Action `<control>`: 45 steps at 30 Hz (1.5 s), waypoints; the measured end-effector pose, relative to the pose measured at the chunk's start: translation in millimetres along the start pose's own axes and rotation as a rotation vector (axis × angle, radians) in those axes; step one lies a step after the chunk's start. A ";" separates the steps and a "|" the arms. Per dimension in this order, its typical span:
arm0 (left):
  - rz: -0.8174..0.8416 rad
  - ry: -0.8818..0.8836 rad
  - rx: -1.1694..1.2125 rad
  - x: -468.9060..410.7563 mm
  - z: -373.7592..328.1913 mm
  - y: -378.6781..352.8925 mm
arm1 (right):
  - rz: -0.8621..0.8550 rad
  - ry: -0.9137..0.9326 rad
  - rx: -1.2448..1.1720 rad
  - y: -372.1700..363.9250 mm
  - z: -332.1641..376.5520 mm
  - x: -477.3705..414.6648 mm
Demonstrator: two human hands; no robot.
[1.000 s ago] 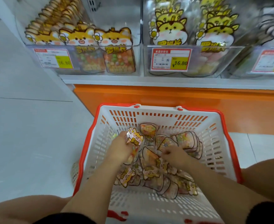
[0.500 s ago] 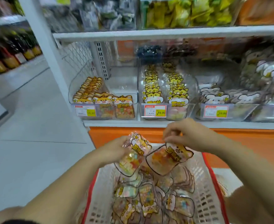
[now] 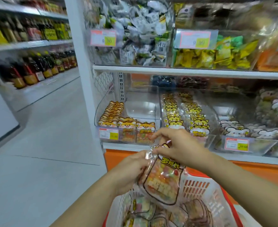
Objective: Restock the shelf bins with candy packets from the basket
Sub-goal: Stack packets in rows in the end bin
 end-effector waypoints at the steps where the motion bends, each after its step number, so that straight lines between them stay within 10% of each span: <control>1: -0.020 0.010 0.039 0.5 -0.2 2.1 | 0.001 0.005 0.009 -2.3 0.7 -4.0; 16: -0.113 -0.248 -0.146 13.2 -24.6 23.4 | -0.151 -0.144 -0.473 10.3 5.8 -34.0; 22: -0.202 -0.312 -0.105 20.0 -44.0 42.7 | 0.286 -0.327 -0.862 -13.2 -0.2 -4.8; 33: -0.309 -0.455 -0.407 23.5 -66.7 46.6 | 0.094 -0.078 -0.261 11.3 22.4 -30.1; 45: -0.502 -0.649 -0.439 -17.9 -139.6 90.6 | -0.171 -0.075 -0.351 24.8 24.3 -118.6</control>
Point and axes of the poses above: each hand's wrist, its own x-axis away from the middle knuckle, its own y-axis out of the back of the hand, z = x × y, the point moved 7 cm from there along -x, towards the middle knuckle, and after that the axes turned 7 degrees about y, right-handed, at the moved point
